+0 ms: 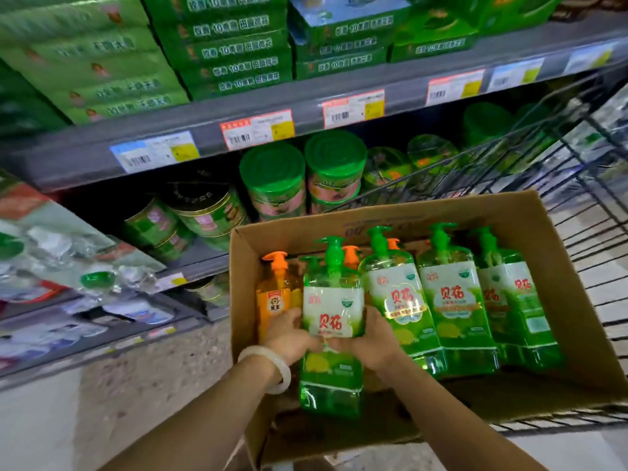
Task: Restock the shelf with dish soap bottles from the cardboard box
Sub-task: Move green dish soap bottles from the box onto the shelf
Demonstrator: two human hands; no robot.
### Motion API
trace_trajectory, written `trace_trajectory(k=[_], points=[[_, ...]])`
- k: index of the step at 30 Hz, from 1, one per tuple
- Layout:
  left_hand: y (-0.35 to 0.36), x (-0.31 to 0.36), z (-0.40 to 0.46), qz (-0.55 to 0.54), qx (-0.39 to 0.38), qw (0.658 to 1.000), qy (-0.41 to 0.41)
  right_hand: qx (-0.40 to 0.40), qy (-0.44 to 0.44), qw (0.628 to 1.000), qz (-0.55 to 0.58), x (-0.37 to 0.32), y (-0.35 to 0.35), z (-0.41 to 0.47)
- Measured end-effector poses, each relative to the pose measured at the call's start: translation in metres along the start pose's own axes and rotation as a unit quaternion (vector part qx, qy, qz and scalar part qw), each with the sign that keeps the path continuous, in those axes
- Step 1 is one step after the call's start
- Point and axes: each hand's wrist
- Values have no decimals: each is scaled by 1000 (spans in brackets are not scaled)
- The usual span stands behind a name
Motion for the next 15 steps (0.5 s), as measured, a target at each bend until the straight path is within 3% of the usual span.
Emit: trace_trajectory(k=[3, 7, 15], points=[[-6, 12, -14, -32, -24, 998, 54, -13, -54, 997, 44, -28, -16, -11], [-14, 32, -43, 28, -6, 989, 147, -47, -117, 987, 96, -64, -31, -32], [-48, 29, -113, 8, 103, 963, 250, -36, -268, 963, 7, -130, 3, -88]])
Point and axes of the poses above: each hand's wrist, its own z-axis towards the middle knuckle, its own y-axis out of the palm, x = y × z, and after that the axes turned 15 degrees about -x, right-handed
